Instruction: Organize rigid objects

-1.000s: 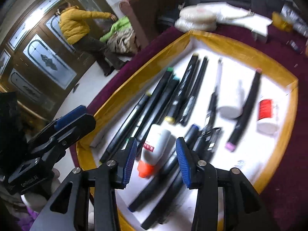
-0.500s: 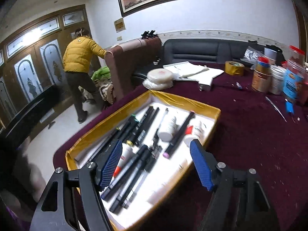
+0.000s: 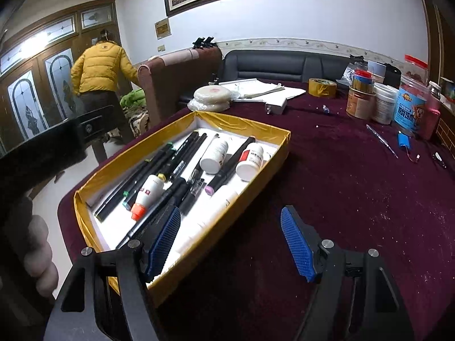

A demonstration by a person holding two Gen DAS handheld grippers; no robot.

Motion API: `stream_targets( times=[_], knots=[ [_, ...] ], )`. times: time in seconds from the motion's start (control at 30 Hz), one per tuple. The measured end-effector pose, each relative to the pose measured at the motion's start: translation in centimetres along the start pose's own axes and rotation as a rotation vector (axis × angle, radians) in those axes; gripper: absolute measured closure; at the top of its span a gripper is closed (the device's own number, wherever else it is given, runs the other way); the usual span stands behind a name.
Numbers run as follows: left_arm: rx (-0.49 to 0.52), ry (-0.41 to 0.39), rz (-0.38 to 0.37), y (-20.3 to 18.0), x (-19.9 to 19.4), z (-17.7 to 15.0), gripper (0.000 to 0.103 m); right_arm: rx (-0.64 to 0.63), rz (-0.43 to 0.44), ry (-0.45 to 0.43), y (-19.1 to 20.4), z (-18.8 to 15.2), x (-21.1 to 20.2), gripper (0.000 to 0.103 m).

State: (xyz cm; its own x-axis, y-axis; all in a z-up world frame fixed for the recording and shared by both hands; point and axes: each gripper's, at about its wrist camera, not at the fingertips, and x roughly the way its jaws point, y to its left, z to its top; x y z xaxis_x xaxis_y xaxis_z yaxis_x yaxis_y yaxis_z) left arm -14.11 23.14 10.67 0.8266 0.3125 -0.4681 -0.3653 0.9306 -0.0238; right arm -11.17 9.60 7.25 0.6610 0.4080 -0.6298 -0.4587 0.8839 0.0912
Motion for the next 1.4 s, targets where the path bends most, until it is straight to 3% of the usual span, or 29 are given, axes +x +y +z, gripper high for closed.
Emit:
stream_targets(
  times=[0.23, 0.73, 1.4],
  knots=[
    [-0.011, 0.056, 0.035, 0.4, 0.5, -0.7, 0.000, -0.038, 0.001, 0.020, 1.4, -0.6, 0.2, 0.034],
    [-0.072, 0.172, 0.009, 3.1, 2.6, -2.1, 0.000, -0.123, -0.019, 0.075, 4.7, -1.3, 1.5, 0.034],
    [-0.108, 0.216, -0.008, 5.0, 3.5, -2.9, 0.000, -0.159, -0.034, 0.108, 6.5, -1.6, 2.3, 0.034]
  ],
)
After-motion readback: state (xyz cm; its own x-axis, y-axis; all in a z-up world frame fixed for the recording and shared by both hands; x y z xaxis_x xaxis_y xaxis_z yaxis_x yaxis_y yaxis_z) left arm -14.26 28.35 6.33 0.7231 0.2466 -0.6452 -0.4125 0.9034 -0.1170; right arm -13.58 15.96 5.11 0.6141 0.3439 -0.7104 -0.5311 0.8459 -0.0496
